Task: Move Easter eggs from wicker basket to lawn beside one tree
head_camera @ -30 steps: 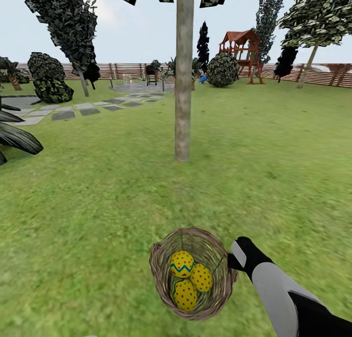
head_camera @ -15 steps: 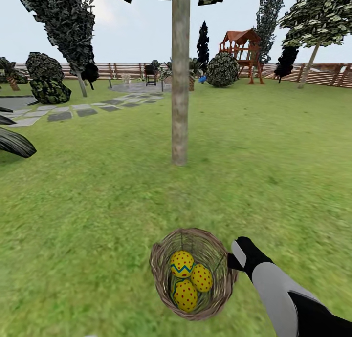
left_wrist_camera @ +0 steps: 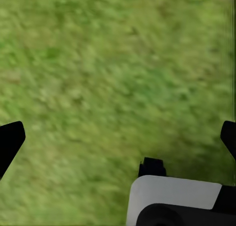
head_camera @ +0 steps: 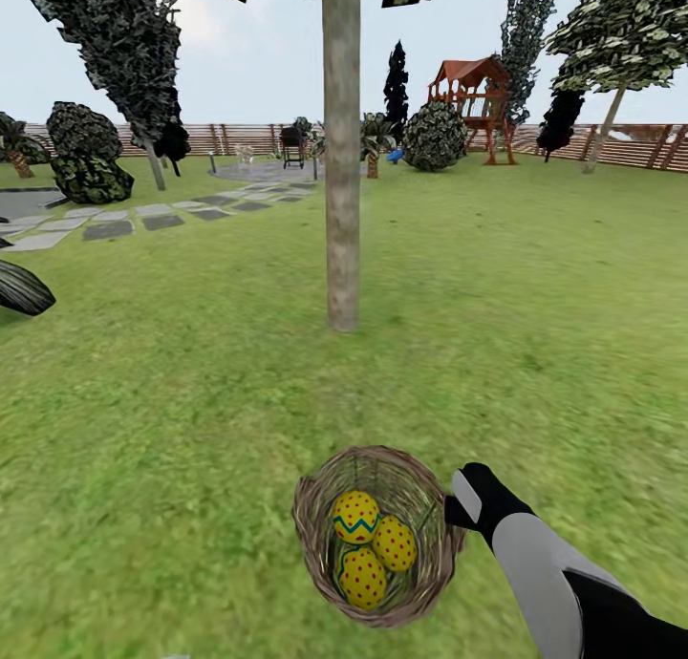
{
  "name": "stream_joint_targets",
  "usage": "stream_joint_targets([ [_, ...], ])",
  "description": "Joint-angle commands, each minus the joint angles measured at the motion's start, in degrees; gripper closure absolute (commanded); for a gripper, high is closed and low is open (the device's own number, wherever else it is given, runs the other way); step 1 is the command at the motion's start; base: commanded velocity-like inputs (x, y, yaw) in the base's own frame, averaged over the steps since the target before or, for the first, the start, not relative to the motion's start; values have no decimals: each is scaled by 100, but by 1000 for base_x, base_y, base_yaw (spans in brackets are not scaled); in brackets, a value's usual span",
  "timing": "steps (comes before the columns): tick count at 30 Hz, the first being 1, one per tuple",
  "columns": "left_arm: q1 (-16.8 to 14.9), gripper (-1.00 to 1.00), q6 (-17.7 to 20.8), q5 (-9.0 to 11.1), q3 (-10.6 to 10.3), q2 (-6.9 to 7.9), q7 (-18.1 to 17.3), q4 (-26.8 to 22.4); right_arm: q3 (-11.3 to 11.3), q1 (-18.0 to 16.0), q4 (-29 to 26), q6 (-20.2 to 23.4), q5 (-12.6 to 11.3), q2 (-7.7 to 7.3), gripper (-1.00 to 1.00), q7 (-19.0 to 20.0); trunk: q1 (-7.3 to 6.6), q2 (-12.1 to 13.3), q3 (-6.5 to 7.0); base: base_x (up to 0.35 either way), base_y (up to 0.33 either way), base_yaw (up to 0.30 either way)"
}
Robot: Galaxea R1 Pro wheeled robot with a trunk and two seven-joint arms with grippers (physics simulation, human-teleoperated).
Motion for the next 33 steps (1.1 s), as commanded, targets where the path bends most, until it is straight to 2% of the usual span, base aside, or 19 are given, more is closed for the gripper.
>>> stream_joint_targets([
  [1,2,-100,36,-2,-4,3,14,-15,-38,-3,-9,10,-45,6,100,-15,4,-3,-5,327,-90,0],
  [22,-1,-100,21,-9,-1,-6,73,22,-39,-3,-9,10,-44,1,100,-16,4,-3,-5,343,-5,0],
  [24,-12,-100,-274,-4,7,-21,91,521,-37,-3,-12,10,-40,-2,100,-18,4,-3,-5,345,0,0],
  [30,-17,-100,-338,-2,8,-23,95,620,-37,-3,-14,10,-40,-2,100,-17,4,-3,-5,346,-2,0],
  [33,-27,-100,-507,33,12,-25,80,893,-37,-3,-17,10,-39,-4,100,-15,4,-3,-5,347,-58,0],
])
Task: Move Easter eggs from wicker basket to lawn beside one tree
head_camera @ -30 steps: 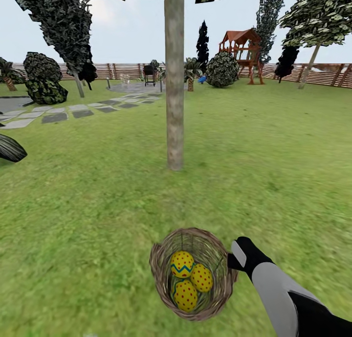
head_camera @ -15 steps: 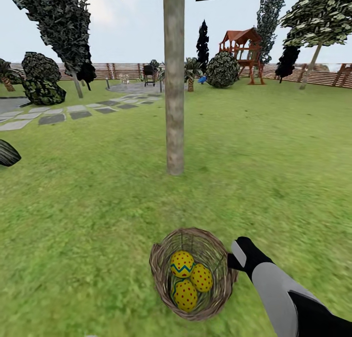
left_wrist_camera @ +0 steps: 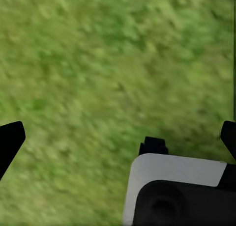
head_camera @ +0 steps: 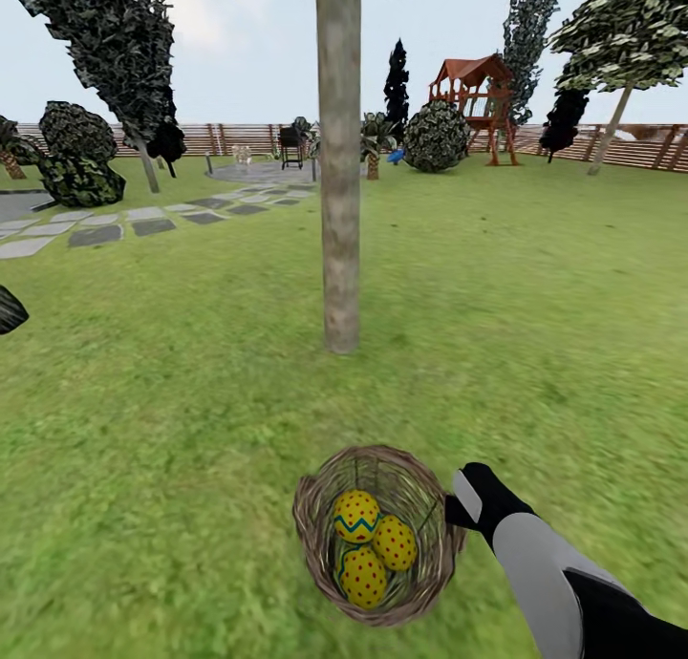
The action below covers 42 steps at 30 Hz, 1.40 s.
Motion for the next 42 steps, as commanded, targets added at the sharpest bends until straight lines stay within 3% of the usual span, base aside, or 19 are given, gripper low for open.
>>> stream_joint_targets([
  [1,2,-100,26,4,-4,1,12,6,-34,-3,-10,15,-24,6,100,-17,4,-3,-5,347,-92,0],
  [22,9,-100,9,25,23,-61,-12,132,-34,-3,-10,15,-29,6,100,-16,4,-3,-5,345,-112,0],
  [35,-5,-100,-61,109,23,-70,-30,390,-34,-3,-16,15,-31,10,100,-16,4,-3,-5,345,34,3],
  [42,-8,-100,-261,81,23,-64,-31,435,-34,-3,-62,15,-31,12,100,-16,4,-3,-5,339,139,220],
])
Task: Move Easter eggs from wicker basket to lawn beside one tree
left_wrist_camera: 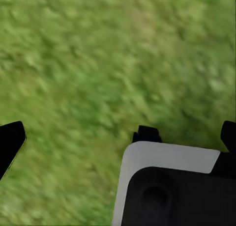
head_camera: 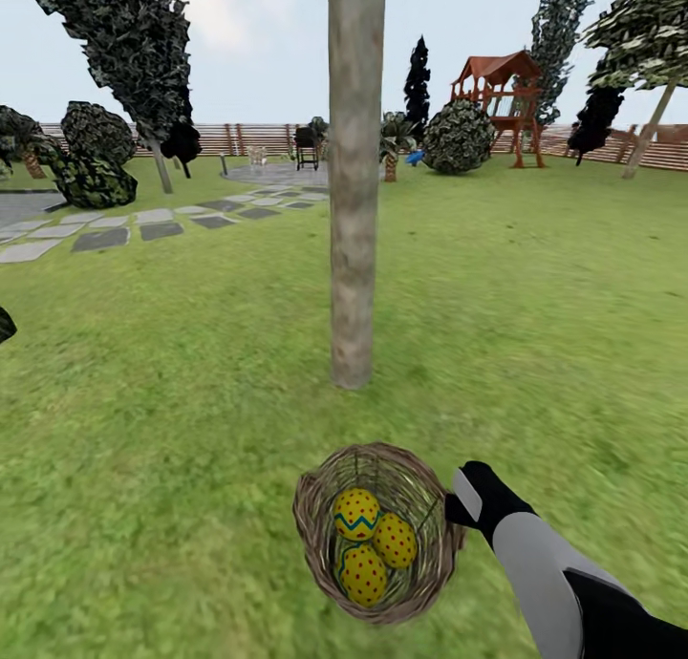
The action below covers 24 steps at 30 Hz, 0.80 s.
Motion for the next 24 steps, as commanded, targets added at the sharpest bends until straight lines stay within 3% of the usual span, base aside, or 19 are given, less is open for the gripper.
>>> stream_joint_targets([
  [1,3,-100,-5,7,-6,2,18,-15,-39,-4,-11,11,-33,7,100,-18,4,-3,-5,339,131,268],
  [5,3,-100,-89,7,-6,4,19,23,-39,-4,-12,11,-33,8,100,-18,4,-3,-5,339,126,212],
  [15,3,-100,-112,32,-6,1,20,189,-39,-4,-12,11,-33,9,100,-18,4,-3,-5,339,122,26],
  [24,3,-100,-141,18,-8,3,22,192,-39,-4,-12,11,-33,16,100,-18,4,-3,-5,328,149,204],
])
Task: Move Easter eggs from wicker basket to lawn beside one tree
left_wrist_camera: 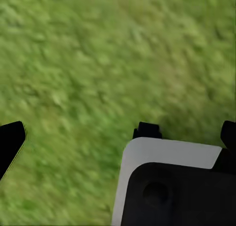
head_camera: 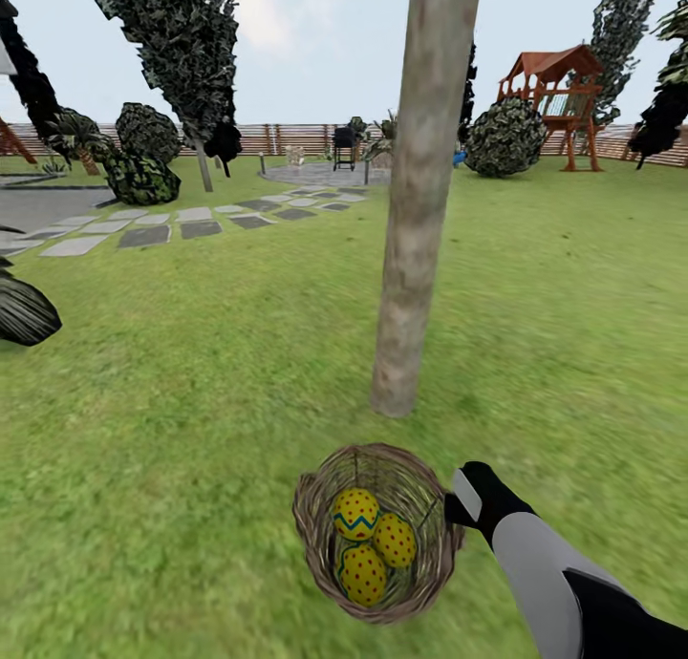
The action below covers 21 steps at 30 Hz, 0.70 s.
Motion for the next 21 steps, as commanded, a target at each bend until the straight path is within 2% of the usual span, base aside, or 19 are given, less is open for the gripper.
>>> stream_joint_targets([
  [1,4,-100,32,8,-6,1,15,-14,-36,-4,-10,13,-30,8,100,-20,4,-3,-5,296,206,242],
  [21,4,-100,28,6,-9,2,10,25,-36,-4,-10,13,-30,29,100,-20,4,-3,-5,244,257,254],
])
